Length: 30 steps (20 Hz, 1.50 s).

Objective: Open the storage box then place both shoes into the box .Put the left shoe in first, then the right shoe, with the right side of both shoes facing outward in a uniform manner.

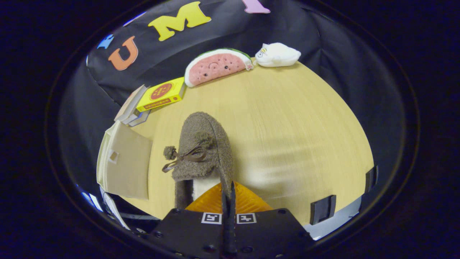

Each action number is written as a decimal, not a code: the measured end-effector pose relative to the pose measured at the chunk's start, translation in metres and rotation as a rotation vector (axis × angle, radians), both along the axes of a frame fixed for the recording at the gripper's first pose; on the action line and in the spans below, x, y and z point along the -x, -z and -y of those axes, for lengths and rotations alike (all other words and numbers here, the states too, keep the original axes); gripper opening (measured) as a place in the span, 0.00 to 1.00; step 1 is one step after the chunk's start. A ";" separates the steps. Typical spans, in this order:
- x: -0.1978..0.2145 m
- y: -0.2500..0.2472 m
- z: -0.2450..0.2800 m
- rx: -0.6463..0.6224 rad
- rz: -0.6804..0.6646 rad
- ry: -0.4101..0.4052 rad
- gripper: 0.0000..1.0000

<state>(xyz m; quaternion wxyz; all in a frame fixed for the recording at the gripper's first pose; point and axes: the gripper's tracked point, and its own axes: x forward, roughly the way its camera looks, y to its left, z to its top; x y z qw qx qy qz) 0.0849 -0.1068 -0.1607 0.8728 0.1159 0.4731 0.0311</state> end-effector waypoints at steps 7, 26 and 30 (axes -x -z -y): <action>0.009 -0.057 -0.092 -0.048 0.120 -0.040 0.01; -0.006 -0.098 -0.341 -0.161 0.175 -0.214 0.00; -0.021 -0.069 -0.374 -0.128 0.138 -0.221 0.01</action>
